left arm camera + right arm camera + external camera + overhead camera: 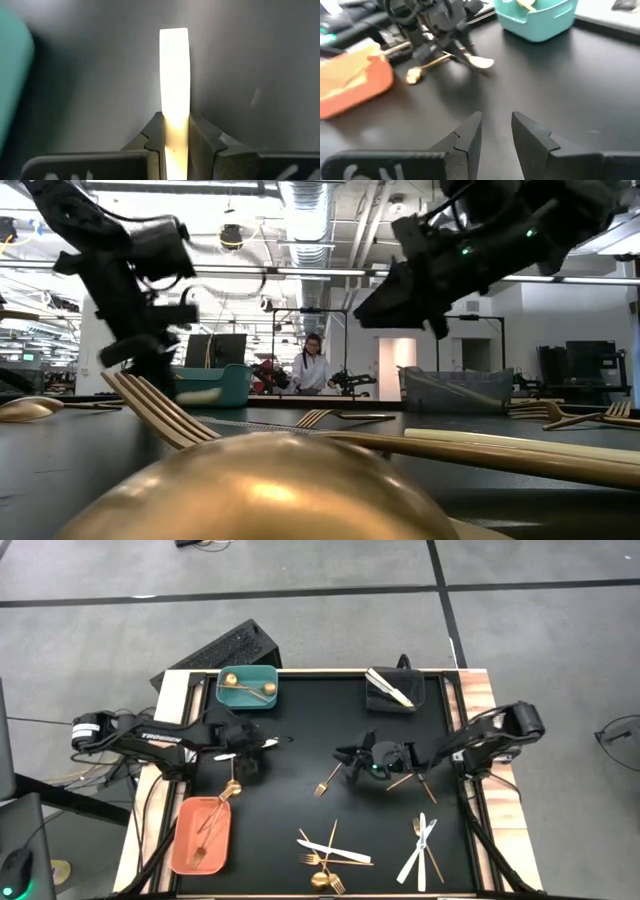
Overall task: Sort silverware by color (type)
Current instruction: Put the white knife into the black bin
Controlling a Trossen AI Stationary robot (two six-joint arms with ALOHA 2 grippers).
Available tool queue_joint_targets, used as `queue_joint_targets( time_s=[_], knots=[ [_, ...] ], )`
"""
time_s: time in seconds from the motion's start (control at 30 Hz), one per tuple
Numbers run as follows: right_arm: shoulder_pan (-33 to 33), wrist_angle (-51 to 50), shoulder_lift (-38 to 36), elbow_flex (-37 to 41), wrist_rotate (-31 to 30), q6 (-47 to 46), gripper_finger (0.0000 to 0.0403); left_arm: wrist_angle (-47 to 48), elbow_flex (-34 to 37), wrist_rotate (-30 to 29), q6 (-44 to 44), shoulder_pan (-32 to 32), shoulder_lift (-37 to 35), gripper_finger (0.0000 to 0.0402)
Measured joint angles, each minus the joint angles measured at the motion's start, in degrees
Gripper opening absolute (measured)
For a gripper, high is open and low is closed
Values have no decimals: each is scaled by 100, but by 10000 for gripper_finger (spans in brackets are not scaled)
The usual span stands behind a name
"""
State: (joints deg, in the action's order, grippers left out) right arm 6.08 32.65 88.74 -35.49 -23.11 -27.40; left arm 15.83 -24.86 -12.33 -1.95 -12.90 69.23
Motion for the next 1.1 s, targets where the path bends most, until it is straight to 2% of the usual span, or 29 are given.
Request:
queue_joint_targets(
  time_s=[0.23,0.37,0.5,0.67,0.8,0.9,1.1],
  knots=[
    [-202,2111,1171,0,440,-807,134,-1903,-13,-1215,-939,969,-2,44],
    [-276,2850,1643,-152,901,-807,134,-2431,-16,-1420,-1572,1343,-2,46],
    [-277,3202,1997,-578,1273,-307,143,-2612,-16,-1610,-1882,1557,38,46],
    [-296,3046,2233,-1168,1445,46,186,-2598,-62,-1828,-1909,1717,236,47],
    [-518,1966,2227,-1520,1439,-350,221,-2579,-61,-2214,-2092,1883,520,48],
    [-678,1426,2235,-1665,1401,-513,227,-2624,-59,-2516,-2160,1989,706,48],
    [-810,1047,2230,-1774,1508,-573,208,-2844,-59,-2611,-2197,2087,947,48]
  ],
)
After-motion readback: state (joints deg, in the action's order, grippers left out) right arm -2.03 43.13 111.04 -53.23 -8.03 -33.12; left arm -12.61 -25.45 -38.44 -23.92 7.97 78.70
